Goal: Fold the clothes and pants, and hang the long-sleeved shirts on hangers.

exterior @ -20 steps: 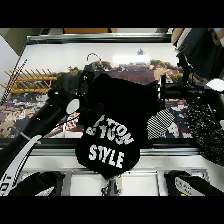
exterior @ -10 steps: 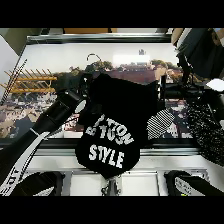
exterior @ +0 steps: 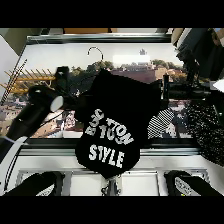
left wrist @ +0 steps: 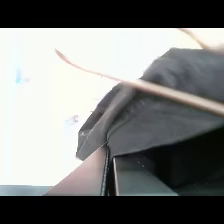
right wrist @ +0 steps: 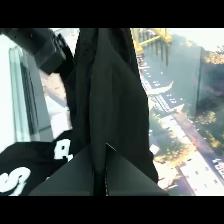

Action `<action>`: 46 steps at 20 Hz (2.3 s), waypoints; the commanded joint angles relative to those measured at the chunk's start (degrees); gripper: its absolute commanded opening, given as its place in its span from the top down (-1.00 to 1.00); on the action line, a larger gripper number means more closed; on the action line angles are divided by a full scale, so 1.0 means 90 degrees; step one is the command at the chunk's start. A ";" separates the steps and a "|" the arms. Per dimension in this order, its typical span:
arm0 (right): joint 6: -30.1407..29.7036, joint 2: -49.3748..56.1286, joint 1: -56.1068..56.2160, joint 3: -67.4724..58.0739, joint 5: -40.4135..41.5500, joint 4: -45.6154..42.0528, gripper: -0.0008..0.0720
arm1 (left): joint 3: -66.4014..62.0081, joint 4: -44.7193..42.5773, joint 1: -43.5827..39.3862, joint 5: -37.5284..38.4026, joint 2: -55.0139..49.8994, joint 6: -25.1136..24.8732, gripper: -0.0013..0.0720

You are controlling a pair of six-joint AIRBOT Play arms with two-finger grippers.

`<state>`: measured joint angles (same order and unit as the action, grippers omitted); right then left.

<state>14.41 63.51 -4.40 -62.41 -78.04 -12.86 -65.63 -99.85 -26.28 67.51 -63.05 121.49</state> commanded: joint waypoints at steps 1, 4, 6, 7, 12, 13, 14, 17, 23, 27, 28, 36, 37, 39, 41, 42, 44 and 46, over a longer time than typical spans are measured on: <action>0.0799 -0.0318 -0.0002 -0.0007 0.0005 -0.0017 0.95 | 0.0010 0.0760 0.0478 -0.0095 0.0255 -0.0435 0.93; 0.1039 -0.0525 0.0010 -0.0007 0.0010 0.0015 0.95 | 0.0005 0.1112 0.0539 -0.0255 0.0083 -0.0741 0.93; 0.1054 -0.0673 0.0010 -0.0007 0.0012 0.0010 0.95 | -0.0053 0.1112 0.0539 -0.0277 -0.0061 -0.0743 0.93; 0.1054 -0.0753 0.0010 -0.0007 0.0017 0.0010 0.95 | -0.0160 0.1110 0.0539 -0.0245 -0.0148 -0.0748 0.93; 0.1423 -0.0976 0.0007 -0.0007 0.0000 -0.0520 0.95 | -0.0889 0.1056 0.0799 0.0051 -0.0551 -0.0959 0.93; 0.1518 -0.1018 0.0007 -0.0007 -0.0002 -0.0806 0.95 | -0.0974 0.1056 0.0930 0.0131 -0.0583 -0.0976 0.93; 0.1600 -0.1056 0.0007 -0.0007 -0.0015 -0.1078 0.96 | -0.1008 0.1069 0.1071 0.0158 -0.0578 -0.1047 0.93; 0.1673 -0.1117 0.0007 -0.0007 -0.0046 -0.1530 0.96 | -0.1013 0.1071 0.1345 0.0216 -0.0563 -0.1248 0.93; 0.1736 -0.1117 0.0010 -0.0007 -0.0046 -0.1661 0.96 | -0.1015 0.1052 0.1445 0.0158 -0.0563 -0.1474 0.93; 0.1729 -0.1129 0.0010 -0.0007 -0.0189 -0.1732 0.96 | -0.1022 0.1042 0.1452 -0.0005 -0.0566 -0.1574 0.93; 0.1666 -0.1163 0.0010 -0.0007 -0.0153 -0.1610 0.96 | -0.1022 0.1110 0.1447 -0.0049 -0.0580 -0.1574 0.93; 0.1207 -0.1479 0.0010 -0.0007 0.0240 -0.0724 0.96 | -0.1022 0.1229 0.1124 -0.0044 -0.0899 -0.1693 0.93; 0.1207 -0.1498 0.0010 -0.0007 0.0240 -0.0695 0.96 | -0.1022 0.1229 0.1156 -0.0046 -0.0899 -0.1693 0.93; 0.1202 -0.1515 0.0010 -0.0007 0.0134 -0.0699 0.96 | -0.1025 0.1226 0.1229 -0.0051 -0.0899 -0.1693 0.93; 0.1200 -0.1540 0.0010 -0.0007 0.0041 -0.0670 0.96 | -0.1025 0.1275 0.1389 -0.0046 -0.0899 -0.1695 0.93; 0.1107 -0.1549 0.0010 -0.0007 0.0049 -0.0573 0.96 | -0.1025 0.1324 0.1438 -0.0049 -0.0899 -0.1695 0.93; 0.1015 -0.1549 0.0010 -0.0007 0.0100 -0.0335 0.96 | -0.1025 0.1447 0.1435 -0.0056 -0.0899 -0.1768 0.93; 0.0993 -0.1552 0.0010 -0.0007 0.0194 -0.0170 0.96 | -0.1025 0.1447 0.1362 -0.0075 -0.0899 -0.1795 0.93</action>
<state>24.14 49.67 -4.34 -62.41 -77.08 -17.15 -74.81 -87.44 -13.87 67.05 -71.11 105.82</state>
